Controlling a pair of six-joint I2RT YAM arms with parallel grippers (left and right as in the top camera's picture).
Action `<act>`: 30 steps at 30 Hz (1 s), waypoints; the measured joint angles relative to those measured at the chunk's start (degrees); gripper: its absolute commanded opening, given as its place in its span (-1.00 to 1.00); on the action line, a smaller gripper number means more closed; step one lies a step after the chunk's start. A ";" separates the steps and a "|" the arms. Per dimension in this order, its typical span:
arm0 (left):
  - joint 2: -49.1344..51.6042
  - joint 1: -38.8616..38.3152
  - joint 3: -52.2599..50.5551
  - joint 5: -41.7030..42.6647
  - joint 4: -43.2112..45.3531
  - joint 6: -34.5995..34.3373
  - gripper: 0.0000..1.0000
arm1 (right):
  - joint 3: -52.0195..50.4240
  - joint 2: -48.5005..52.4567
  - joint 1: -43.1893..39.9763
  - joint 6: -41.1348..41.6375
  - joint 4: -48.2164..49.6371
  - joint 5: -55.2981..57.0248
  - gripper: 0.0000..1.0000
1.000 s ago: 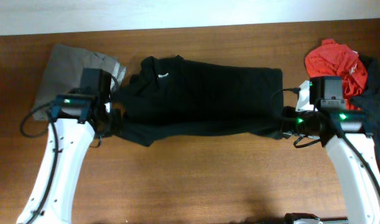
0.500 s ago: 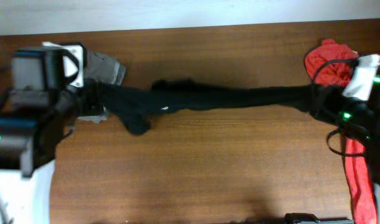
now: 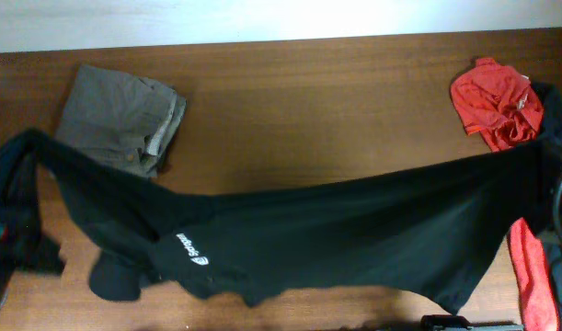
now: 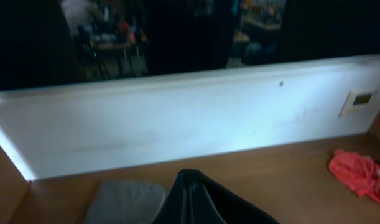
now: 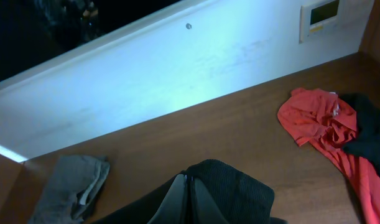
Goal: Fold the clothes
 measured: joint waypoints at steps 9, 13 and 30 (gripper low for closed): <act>23.71 0.00 -0.96 2.95 11.32 2.45 -1.00 | 0.46 19.34 0.02 -1.49 10.71 -0.13 -0.93; 35.21 0.00 -2.16 7.06 26.16 3.17 -1.00 | 0.20 32.26 -0.13 -3.85 26.01 -2.71 -0.93; 36.26 -0.33 5.99 12.24 7.74 4.76 -0.96 | 8.70 33.66 -8.02 -10.23 3.37 -6.12 -0.92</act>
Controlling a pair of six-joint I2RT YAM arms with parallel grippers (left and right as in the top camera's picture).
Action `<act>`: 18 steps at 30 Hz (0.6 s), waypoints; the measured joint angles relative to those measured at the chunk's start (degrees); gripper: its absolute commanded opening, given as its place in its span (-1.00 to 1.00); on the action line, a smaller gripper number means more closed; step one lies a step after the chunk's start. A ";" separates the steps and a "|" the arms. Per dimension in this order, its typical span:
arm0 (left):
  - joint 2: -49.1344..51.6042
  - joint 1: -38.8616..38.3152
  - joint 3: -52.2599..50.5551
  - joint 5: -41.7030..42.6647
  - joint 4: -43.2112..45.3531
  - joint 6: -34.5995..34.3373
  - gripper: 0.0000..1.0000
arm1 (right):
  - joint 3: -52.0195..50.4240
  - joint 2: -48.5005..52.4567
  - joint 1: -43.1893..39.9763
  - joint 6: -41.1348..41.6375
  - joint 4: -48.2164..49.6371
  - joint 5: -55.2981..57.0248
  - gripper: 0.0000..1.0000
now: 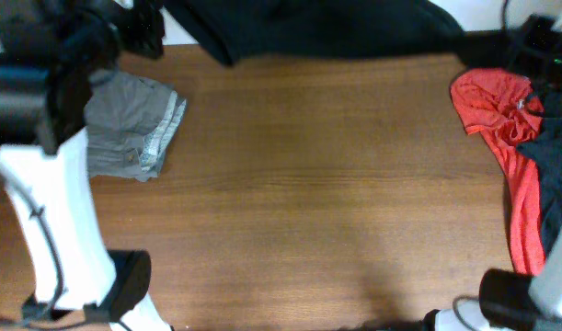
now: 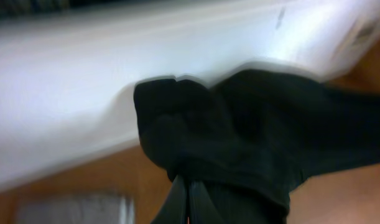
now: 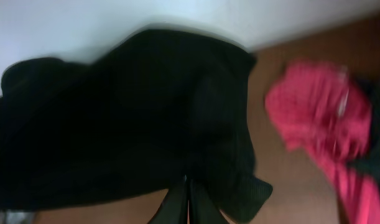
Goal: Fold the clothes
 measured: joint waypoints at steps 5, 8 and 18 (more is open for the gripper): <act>10.29 0.00 -4.76 -0.13 -15.63 2.19 -0.99 | -14.47 6.95 0.00 -3.08 -7.15 -0.04 -0.92; 14.84 0.00 -8.44 -0.24 -17.66 3.41 -0.99 | -24.33 7.67 0.00 -4.31 -7.23 -0.02 -0.92; 15.87 -0.11 -30.86 -2.21 -17.86 4.46 -0.98 | -46.73 7.65 0.37 -7.82 -6.54 -0.02 -0.92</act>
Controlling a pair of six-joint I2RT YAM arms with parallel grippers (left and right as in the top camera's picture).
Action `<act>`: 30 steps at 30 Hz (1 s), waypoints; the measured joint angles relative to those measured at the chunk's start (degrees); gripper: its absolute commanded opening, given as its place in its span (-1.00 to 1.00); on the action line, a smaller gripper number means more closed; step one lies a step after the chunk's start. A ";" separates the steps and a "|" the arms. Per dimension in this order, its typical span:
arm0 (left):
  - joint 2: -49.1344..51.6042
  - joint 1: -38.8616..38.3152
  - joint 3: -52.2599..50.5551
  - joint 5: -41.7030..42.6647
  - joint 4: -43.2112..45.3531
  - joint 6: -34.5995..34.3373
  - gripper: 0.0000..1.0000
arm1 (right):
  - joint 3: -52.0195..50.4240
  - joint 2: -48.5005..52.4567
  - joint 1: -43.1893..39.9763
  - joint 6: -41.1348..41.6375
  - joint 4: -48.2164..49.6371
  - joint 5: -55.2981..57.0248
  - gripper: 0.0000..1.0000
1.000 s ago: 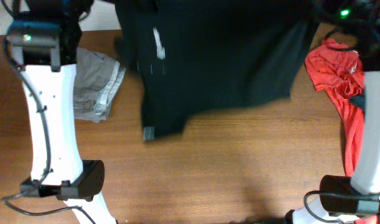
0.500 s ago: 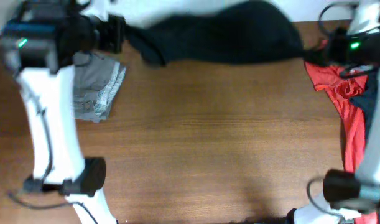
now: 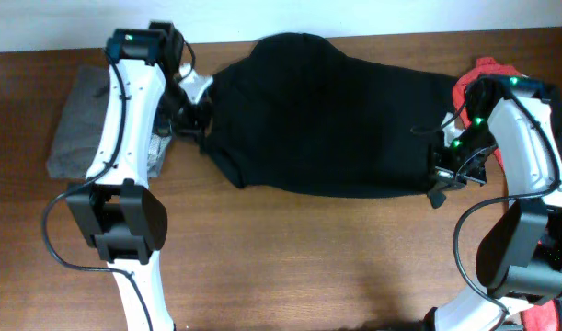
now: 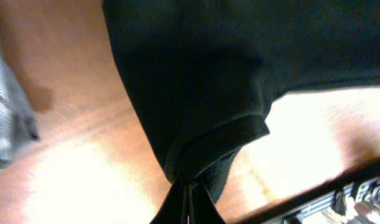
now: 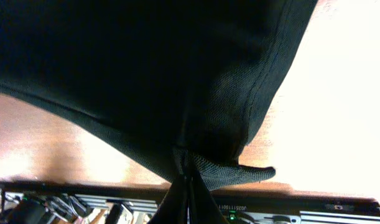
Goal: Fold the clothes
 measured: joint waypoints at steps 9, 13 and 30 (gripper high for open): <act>-5.27 0.00 -19.47 -2.25 -0.11 0.02 -0.99 | -0.96 -0.37 0.00 -0.79 -2.21 0.72 -0.92; -8.15 0.00 -22.67 -2.82 -0.13 0.00 -0.76 | -0.96 -0.66 0.00 -0.87 -3.50 1.27 -0.79; -11.10 1.29 -22.93 -5.31 18.75 0.02 0.22 | -0.96 -1.01 -1.27 1.29 10.60 2.58 -0.14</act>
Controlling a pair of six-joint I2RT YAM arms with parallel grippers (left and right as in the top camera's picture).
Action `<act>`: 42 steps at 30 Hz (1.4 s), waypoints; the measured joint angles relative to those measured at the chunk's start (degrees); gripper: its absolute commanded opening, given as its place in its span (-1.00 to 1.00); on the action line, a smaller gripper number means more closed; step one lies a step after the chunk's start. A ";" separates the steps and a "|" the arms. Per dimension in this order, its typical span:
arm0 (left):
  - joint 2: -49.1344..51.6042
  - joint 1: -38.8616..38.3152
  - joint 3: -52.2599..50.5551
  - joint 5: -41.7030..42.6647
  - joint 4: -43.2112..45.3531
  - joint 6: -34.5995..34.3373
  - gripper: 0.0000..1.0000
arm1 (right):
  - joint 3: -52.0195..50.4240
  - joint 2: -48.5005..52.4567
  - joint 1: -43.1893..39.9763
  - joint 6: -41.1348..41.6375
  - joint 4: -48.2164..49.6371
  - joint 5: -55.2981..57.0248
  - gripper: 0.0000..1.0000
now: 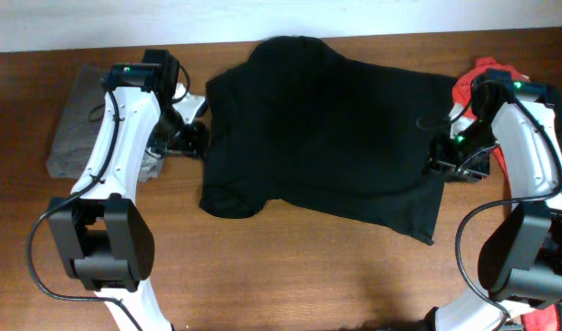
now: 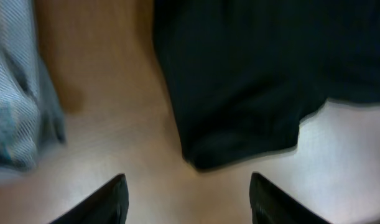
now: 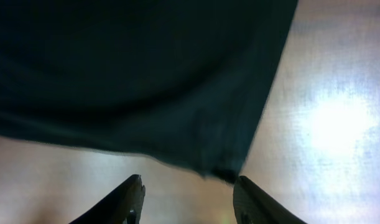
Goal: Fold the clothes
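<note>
A black shirt [image 1: 326, 129] lies spread flat on the wooden table [image 1: 290, 276], its collar end toward the far edge. My left gripper [image 1: 185, 135] stands open at the shirt's left edge, with nothing between its fingers. In the left wrist view the left gripper [image 2: 188, 200] hovers over bare wood just short of the shirt's hem [image 2: 239, 143]. My right gripper [image 1: 446, 158] is open at the shirt's right edge. In the right wrist view the right gripper [image 3: 188, 200] is empty too, with the shirt's corner [image 3: 221, 165] just ahead of it.
A folded grey garment [image 1: 83, 119] lies at the far left, just beside the left arm, and shows again as the grey garment [image 2: 15, 106] in the left wrist view. A red garment [image 1: 483, 72] is bunched at the far right behind the right arm.
Both grippers were shut on the shirt's side edges and are now open and drawn slightly back. The shirt has settled flatter, its lower edge lying further toward the front.
First the shirt hung stretched between both shut grippers over the table's front. Then both arms held it up at the far edge. Then it lay across the back of the table, still gripped. Now it lies released and spread.
</note>
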 measured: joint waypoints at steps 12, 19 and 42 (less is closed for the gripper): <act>0.35 -0.59 -3.02 5.35 4.85 0.63 -0.92 | -11.61 1.46 -0.15 2.78 11.02 -6.45 -0.91; 1.79 -0.72 -17.70 6.21 14.95 0.79 -0.92 | -25.31 2.23 -0.15 8.70 24.02 -7.87 -0.92; -0.46 -0.59 -36.70 10.84 9.09 -5.90 -0.99 | -23.80 0.28 -7.39 24.61 11.56 17.49 -0.92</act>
